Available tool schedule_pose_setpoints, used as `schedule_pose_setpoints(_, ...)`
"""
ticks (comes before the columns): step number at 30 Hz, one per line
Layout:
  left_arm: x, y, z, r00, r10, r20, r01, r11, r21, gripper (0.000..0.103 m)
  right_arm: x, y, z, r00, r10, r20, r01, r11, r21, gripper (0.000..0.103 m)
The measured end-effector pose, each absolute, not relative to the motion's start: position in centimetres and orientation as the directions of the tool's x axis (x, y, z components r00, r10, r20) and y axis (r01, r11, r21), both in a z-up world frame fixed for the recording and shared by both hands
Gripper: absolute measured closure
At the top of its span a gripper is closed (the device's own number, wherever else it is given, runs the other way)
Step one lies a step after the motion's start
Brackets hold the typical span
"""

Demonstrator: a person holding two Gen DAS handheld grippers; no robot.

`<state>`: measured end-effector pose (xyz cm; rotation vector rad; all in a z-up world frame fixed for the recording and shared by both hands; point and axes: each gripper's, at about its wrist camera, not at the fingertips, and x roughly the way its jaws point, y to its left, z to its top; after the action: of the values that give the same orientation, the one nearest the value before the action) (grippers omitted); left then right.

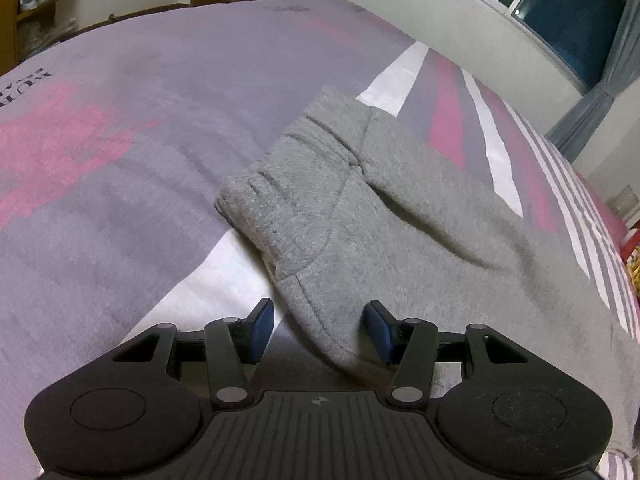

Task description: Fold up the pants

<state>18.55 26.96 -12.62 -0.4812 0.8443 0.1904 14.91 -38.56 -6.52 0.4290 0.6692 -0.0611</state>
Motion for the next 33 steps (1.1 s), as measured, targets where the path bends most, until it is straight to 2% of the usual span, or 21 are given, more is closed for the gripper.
schedule_pose_setpoints(2, 18.6, 26.9, -12.5, 0.651, -0.025, -0.759, -0.35, 0.877, -0.329, 0.051, 17.2, -38.5, -6.1, 0.76, 0.094, -0.643, 0.163, 0.93, 0.329, 0.05)
schedule_pose_setpoints(3, 19.0, 26.9, -12.5, 0.649, -0.024, -0.761, -0.351, 0.877, -0.327, 0.051, 18.9, -38.3, -6.6, 0.734, 0.066, -0.676, 0.155, 0.953, 0.262, 0.044)
schedule_pose_setpoints(5, 19.0, 27.1, -12.4, 0.644, -0.026, -0.764, -0.349, 0.879, -0.324, 0.051, 20.5, -37.8, -7.5, 0.678, 0.012, -0.735, 0.147, 0.977, 0.152, 0.044)
schedule_pose_setpoints(6, 19.1, 27.2, -12.3, 0.643, -0.029, -0.766, -0.348, 0.88, -0.325, 0.051, 20.9, -37.8, -8.0, 0.662, 0.021, -0.749, 0.13, 0.981, 0.142, 0.051)
schedule_pose_setpoints(7, 19.1, 27.2, -12.3, 0.641, -0.031, -0.767, -0.346, 0.88, -0.326, 0.051, 20.9, -38.1, -8.3, 0.664, 0.026, -0.748, 0.116, 0.984, 0.138, 0.091)
schedule_pose_setpoints(8, 19.2, 27.3, -12.3, 0.641, -0.034, -0.767, -0.343, 0.881, -0.326, 0.051, 20.7, -38.6, -8.1, 0.662, 0.016, -0.749, 0.128, 0.983, 0.133, 0.092)
schedule_pose_setpoints(12, 19.1, 27.5, -12.4, 0.648, -0.05, -0.76, -0.322, 0.886, -0.333, 0.051, 15.7, -40.4, -6.0, 0.767, 0.034, -0.641, 0.16, 0.957, 0.241, 0.095)
schedule_pose_setpoints(14, 19.0, 27.5, -12.4, 0.649, -0.053, -0.759, -0.316, 0.889, -0.332, 0.051, 13.6, -41.1, -6.4, 0.766, 0.017, -0.643, 0.187, 0.951, 0.248, 0.095)
schedule_pose_setpoints(16, 19.1, 27.6, -12.4, 0.649, -0.057, -0.758, -0.311, 0.89, -0.333, 0.051, 13.8, -41.5, -9.1, 0.68, -0.015, -0.733, 0.233, 0.953, 0.196, 0.094)
schedule_pose_setpoints(17, 19.2, 27.6, -12.3, 0.648, -0.059, -0.759, -0.313, 0.888, -0.336, 0.051, 13.9, -41.9, -10.1, 0.666, 0.006, -0.746, 0.224, 0.952, 0.207, 0.093)
schedule_pose_setpoints(18, 19.3, 27.7, -12.3, 0.646, -0.06, -0.761, -0.313, 0.888, -0.336, 0.051, 13.9, -42.1, -9.8, 0.675, 0.013, -0.737, 0.218, 0.951, 0.217, 0.087)
schedule_pose_setpoints(19, 19.4, 27.7, -12.3, 0.646, -0.059, -0.761, -0.311, 0.89, -0.334, 0.051, 13.7, -42.0, -8.8, 0.693, -0.008, -0.721, 0.222, 0.954, 0.203, 0.068)
schedule_pose_setpoints(21, 19.5, 27.6, -12.5, 0.647, -0.057, -0.76, -0.313, 0.889, -0.333, 0.051, 13.0, -41.0, -6.8, 0.757, -0.06, -0.65, 0.183, 0.975, 0.124, 0.052)
schedule_pose_setpoints(24, 19.7, 27.3, -12.5, 0.645, -0.048, -0.762, -0.317, 0.891, -0.325, 0.051, 15.4, -40.3, -6.0, 0.752, -0.06, -0.656, 0.121, 0.991, 0.048, 0.055)
schedule_pose_setpoints(26, 19.8, 27.2, -12.5, 0.643, -0.045, -0.764, -0.319, 0.892, -0.321, 0.051, 17.3, -39.4, -6.0, 0.732, -0.088, -0.676, 0.066, 0.996, -0.058, 0.057)
schedule_pose_setpoints(27, 19.8, 27.2, -12.5, 0.643, -0.047, -0.764, -0.318, 0.891, -0.322, 0.051, 18.5, -39.0, -6.4, 0.712, -0.111, -0.693, 0.036, 0.992, -0.122, 0.06)
schedule_pose_setpoints(28, 19.8, 27.2, -12.5, 0.643, -0.048, -0.764, -0.318, 0.891, -0.323, 0.051, 19.4, -38.9, -6.8, 0.692, -0.125, -0.711, 0.014, 0.987, -0.159, 0.067)
schedule_pose_setpoints(29, 19.8, 27.1, -12.5, 0.644, -0.049, -0.764, -0.316, 0.892, -0.324, 0.051, 19.7, -38.9, -7.0, 0.682, -0.123, -0.721, -0.003, 0.985, -0.171, 0.078)
schedule_pose_setpoints(30, 19.8, 27.1, -12.6, 0.645, -0.05, -0.763, -0.316, 0.891, -0.325, 0.051, 20.0, -39.3, -6.8, 0.686, -0.106, -0.719, -0.013, 0.987, -0.158, 0.097)
schedule_pose_setpoints(32, 19.9, 27.2, -12.7, 0.648, -0.05, -0.76, -0.314, 0.892, -0.327, 0.051, 19.4, -40.5, -5.3, 0.731, -0.084, -0.678, 0.024, 0.995, -0.097, 0.099)
schedule_pose_setpoints(33, 19.8, 27.2, -12.8, 0.651, -0.05, -0.758, -0.311, 0.892, -0.327, 0.051, 18.2, -41.4, -3.7, 0.778, -0.065, -0.625, 0.055, 0.998, -0.036, 0.099)
